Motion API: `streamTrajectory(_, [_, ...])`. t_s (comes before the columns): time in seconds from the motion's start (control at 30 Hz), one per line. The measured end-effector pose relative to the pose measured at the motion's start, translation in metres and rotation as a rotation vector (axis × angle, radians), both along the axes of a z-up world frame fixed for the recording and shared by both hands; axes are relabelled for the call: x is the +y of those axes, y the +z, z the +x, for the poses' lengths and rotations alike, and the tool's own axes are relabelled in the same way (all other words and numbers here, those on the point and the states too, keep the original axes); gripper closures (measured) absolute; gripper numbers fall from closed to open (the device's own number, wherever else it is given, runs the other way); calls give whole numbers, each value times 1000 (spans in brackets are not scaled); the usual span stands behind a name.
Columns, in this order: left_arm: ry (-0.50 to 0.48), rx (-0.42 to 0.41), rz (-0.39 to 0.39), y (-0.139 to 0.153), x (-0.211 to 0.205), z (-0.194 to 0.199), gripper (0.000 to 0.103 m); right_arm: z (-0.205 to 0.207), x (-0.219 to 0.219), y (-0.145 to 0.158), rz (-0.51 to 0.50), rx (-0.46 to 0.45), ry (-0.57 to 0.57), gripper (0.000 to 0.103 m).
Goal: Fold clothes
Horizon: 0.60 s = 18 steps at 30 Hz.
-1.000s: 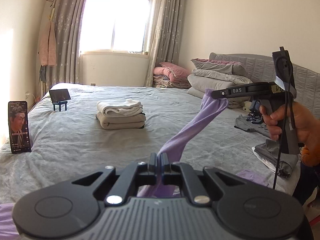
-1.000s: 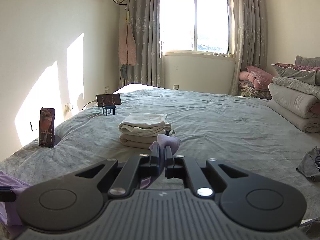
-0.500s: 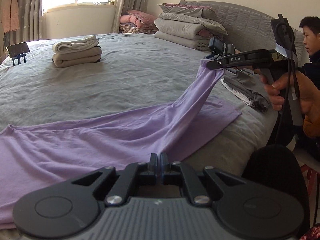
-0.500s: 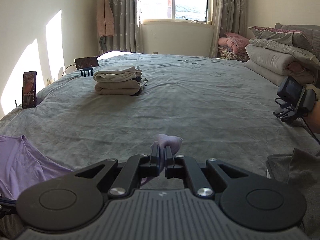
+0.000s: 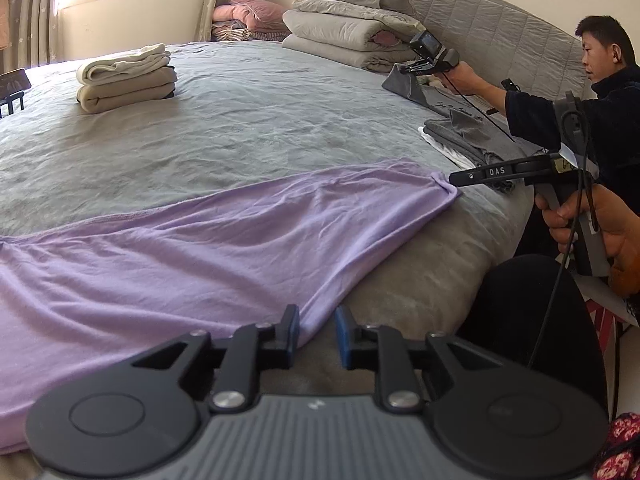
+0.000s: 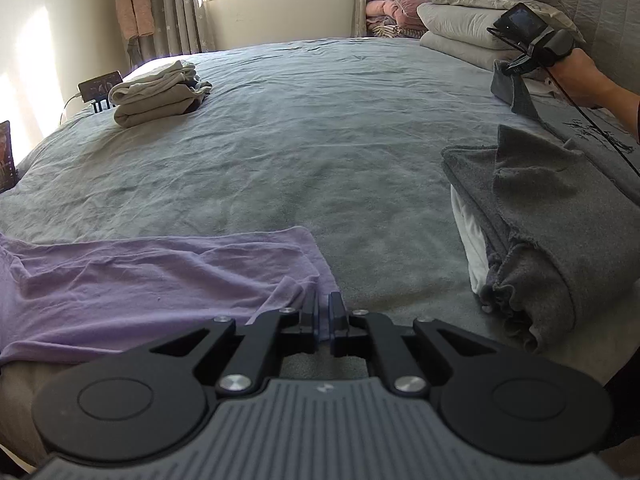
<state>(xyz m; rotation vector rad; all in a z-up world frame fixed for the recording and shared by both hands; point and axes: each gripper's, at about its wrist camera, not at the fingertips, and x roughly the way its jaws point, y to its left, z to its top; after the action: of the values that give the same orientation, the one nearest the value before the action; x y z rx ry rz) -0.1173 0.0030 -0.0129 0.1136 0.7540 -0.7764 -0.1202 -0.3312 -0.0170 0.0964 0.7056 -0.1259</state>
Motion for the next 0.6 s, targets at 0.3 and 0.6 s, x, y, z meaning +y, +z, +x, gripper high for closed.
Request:
streamTrajectory(0.3, [144,-44,30,17,37,28,68,19,36,18,-8,-31,176,90])
streamTrajectory(0.6, [385,-58,79,20,92,78,64,54,106,17,-1,4,482,89])
